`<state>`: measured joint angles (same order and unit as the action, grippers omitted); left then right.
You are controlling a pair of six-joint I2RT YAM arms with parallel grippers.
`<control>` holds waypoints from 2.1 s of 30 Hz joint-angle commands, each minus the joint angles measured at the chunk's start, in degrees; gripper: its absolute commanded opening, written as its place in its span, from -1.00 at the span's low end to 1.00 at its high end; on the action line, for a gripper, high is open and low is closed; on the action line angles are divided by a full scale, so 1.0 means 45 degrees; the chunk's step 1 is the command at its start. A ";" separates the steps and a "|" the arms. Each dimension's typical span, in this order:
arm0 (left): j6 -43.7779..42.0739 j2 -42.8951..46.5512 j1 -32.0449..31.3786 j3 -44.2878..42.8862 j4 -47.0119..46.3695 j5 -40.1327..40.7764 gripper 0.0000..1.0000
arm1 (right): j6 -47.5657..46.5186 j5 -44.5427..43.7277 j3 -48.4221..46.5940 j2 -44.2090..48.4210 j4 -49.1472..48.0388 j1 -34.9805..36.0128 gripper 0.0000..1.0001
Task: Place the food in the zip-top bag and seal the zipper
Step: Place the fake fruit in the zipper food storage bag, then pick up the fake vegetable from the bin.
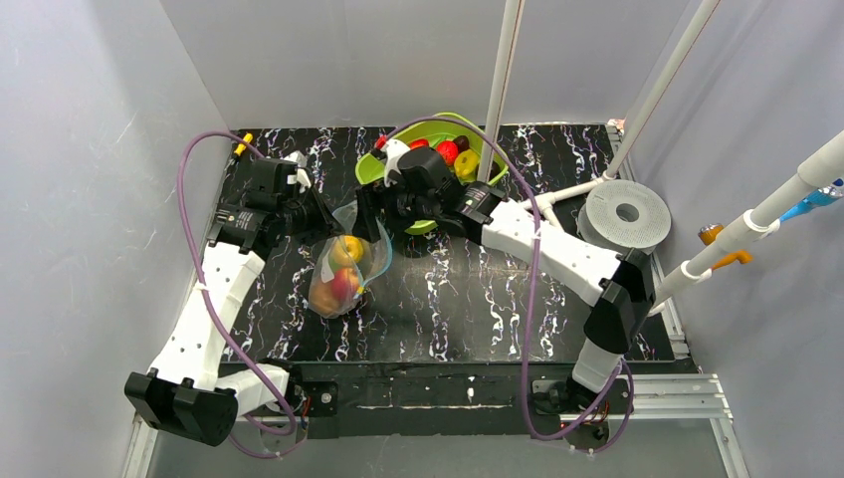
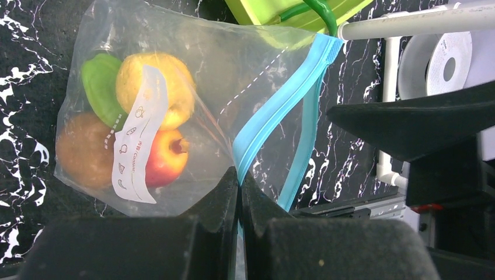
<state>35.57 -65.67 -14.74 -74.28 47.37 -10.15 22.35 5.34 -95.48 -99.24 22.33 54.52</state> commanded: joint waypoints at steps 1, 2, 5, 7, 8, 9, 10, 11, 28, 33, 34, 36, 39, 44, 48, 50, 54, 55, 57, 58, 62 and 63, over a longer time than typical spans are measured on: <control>-0.0129 0.0443 0.0072 0.0214 0.0208 0.0020 -1.00 | -0.0405 -0.0803 -0.0242 0.1328 -0.0367 0.0071 0.91; -0.0124 0.0503 0.0073 0.0217 0.0255 0.0170 -1.00 | -0.0461 -0.0932 -0.0214 0.1460 -0.0393 0.0071 0.91; -0.0113 0.0742 0.0065 0.0265 0.0471 0.0911 -1.00 | -0.0675 -0.1112 -0.0198 0.1858 -0.0430 0.0064 0.90; -0.0148 0.0944 0.0067 0.0168 0.0698 0.1624 -1.00 | -0.0802 -0.1536 -0.0253 0.2120 -0.0411 0.0069 0.89; -0.0182 0.1102 0.0065 0.0087 0.0814 0.1970 -1.00 | -0.0833 -0.1614 -0.0265 0.2247 -0.0423 0.0071 0.89; -0.0228 0.1276 0.0057 -0.0021 0.0929 0.2674 -1.00 | -0.0915 -0.1712 -0.0266 0.2376 -0.0444 0.0062 0.89; -0.0305 0.1473 0.0064 -0.0156 0.0997 0.3195 -1.00 | -0.1008 -0.1822 -0.0264 0.2533 -0.0491 0.0070 0.89; -0.0427 0.1703 0.0062 -0.0283 0.1067 0.3599 -1.00 | -0.1073 -0.1972 -0.0249 0.2675 -0.0548 0.0062 0.89; -0.2601 0.2423 0.0054 -0.1097 0.1484 0.5818 -1.00 | -0.2779 -0.5855 -0.0913 0.1268 -0.0036 -0.0312 0.97; -0.2343 0.1825 0.0073 -0.0270 0.1234 0.4717 -1.00 | -0.2744 -0.6171 -0.2000 -0.0087 0.1255 -0.0850 0.96; -0.2271 0.1742 0.0068 -0.0097 0.1187 0.4575 -1.00 | -0.2809 -0.6168 -0.2214 -0.0406 0.1467 -0.0981 0.91; -0.2110 0.1651 0.0063 0.0225 0.1046 0.4379 -1.00 | -0.3015 -0.6231 -0.2665 -0.1069 0.1833 -0.1208 0.86; -0.2000 0.1651 0.0064 0.0524 0.0803 0.4161 -1.00 | -0.3275 -0.6141 -0.3377 -0.2320 0.2458 -0.1623 0.84; -0.2016 0.1615 0.0072 0.0597 0.0720 0.4092 -1.00 | -0.3821 -0.6153 -0.5231 -0.4464 0.3675 -0.2139 0.76; -0.2065 0.1524 0.0058 0.0619 0.0669 0.4073 -1.00 | -0.3992 -0.6286 -0.6321 -0.5645 0.3849 -0.2434 0.78; -0.2068 0.1497 0.0061 0.0643 0.0636 0.4053 -1.00 | -0.3591 -0.6228 -0.6757 -0.6069 0.3794 -0.2697 0.79; -0.2065 0.1438 0.0068 0.0579 0.0600 0.3991 -1.00 | -0.2905 -0.7220 -0.7053 -0.6684 0.2976 -0.2972 0.89; -0.2058 0.1413 0.0063 0.0558 0.0592 0.3967 -1.00 | -0.2907 -0.7286 -0.7072 -0.6836 0.2696 -0.3002 0.92; -0.2084 0.1396 0.0070 0.0518 0.0605 0.3956 -1.00 | -0.3132 -0.7002 -0.7404 -0.7298 0.2525 -0.3033 0.93; -0.2089 0.1384 0.0060 0.0504 0.0605 0.3970 -1.00 | -0.3325 -0.6841 -0.7964 -0.7563 0.2744 -0.3051 0.91; -0.2114 0.1396 0.0057 0.0457 0.0649 0.4042 -1.00 | -0.3650 -0.5923 -0.8365 -0.8086 0.3357 -0.3054 0.77; -0.2105 0.1405 0.0066 0.0482 0.0647 0.4061 -1.00 | -0.3735 -0.5730 -0.7895 -0.7905 0.3161 -0.3054 0.74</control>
<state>26.17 -59.61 -14.72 -71.68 50.15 8.05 7.11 -23.57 -131.33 -135.09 37.34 40.99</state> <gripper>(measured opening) 0.010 0.895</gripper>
